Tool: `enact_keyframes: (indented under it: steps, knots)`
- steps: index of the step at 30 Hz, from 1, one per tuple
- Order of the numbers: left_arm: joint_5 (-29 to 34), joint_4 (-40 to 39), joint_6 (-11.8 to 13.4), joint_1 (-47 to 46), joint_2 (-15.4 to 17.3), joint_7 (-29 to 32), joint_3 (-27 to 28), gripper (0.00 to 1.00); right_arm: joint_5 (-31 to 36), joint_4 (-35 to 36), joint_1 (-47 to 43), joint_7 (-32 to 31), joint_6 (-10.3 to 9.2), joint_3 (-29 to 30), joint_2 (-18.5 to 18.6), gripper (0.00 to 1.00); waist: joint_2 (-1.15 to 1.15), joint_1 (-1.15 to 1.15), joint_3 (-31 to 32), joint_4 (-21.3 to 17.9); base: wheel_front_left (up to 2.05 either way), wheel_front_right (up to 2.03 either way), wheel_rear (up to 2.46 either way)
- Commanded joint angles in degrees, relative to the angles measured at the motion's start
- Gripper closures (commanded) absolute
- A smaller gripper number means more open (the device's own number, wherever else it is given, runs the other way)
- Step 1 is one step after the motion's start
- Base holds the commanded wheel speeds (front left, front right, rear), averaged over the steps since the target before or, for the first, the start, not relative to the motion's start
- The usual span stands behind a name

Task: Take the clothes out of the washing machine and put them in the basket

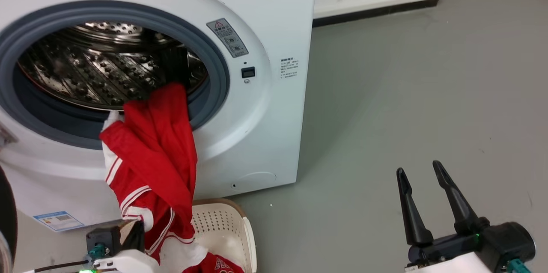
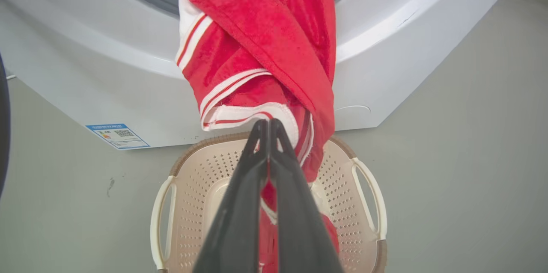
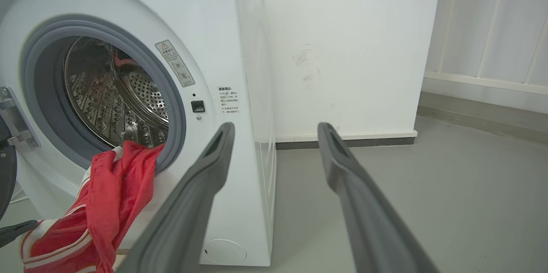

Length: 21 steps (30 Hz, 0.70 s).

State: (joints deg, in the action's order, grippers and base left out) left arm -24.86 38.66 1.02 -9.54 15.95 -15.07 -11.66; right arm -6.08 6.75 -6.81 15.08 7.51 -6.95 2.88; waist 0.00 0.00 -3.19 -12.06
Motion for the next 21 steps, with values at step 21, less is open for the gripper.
enact_keyframes:
  steps: [21]
  knots:
    - [1.0, 24.4, -4.6, -17.4, -0.2, 0.2, 1.8, 1.00, -3.1, 3.5, 12.2, 0.1, -0.04, 0.6, 0.0, 0.00, 0.00, 0.00, -24.1, -4.4, 0.00, 0.00, 0.00]
